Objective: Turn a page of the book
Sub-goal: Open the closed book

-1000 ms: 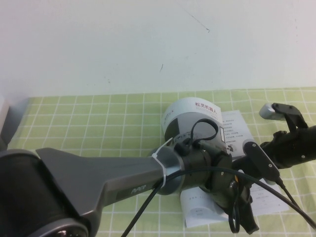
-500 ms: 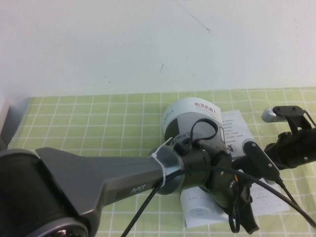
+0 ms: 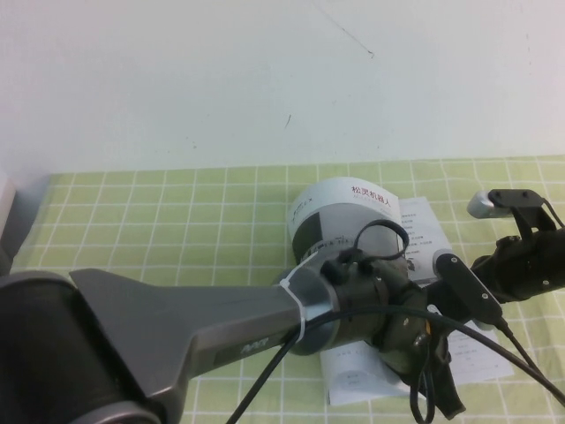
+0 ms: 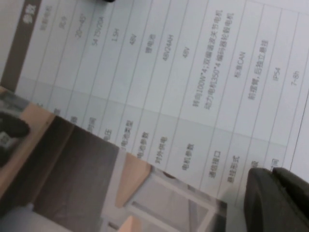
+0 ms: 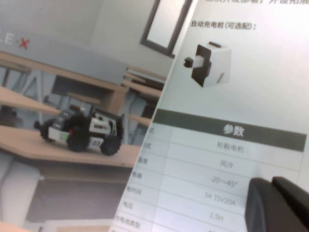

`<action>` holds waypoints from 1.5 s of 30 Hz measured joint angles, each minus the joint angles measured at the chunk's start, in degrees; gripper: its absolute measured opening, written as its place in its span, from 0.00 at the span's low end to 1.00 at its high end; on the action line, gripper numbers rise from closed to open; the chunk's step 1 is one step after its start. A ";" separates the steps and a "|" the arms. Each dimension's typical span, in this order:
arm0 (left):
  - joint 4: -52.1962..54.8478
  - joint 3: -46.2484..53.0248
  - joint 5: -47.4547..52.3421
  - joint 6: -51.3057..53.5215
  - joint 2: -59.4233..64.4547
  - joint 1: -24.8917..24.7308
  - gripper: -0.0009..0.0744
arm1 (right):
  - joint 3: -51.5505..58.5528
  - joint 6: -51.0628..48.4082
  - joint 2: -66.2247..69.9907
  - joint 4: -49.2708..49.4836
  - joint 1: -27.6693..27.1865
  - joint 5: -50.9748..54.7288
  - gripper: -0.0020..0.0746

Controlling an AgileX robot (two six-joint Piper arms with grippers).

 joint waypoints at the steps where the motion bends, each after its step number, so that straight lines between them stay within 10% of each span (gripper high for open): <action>1: 2.17 0.00 0.23 -2.17 -0.27 0.00 0.01 | 0.00 0.00 0.00 0.10 0.00 0.00 0.04; 27: 50.42 1.09 14.40 -45.70 -5.20 0.33 0.01 | -0.13 2.10 0.23 -0.63 0.00 0.59 0.04; 45: 50.84 1.09 17.01 -55.35 -5.27 19.45 0.01 | -0.46 4.18 0.23 -3.52 0.10 0.91 0.04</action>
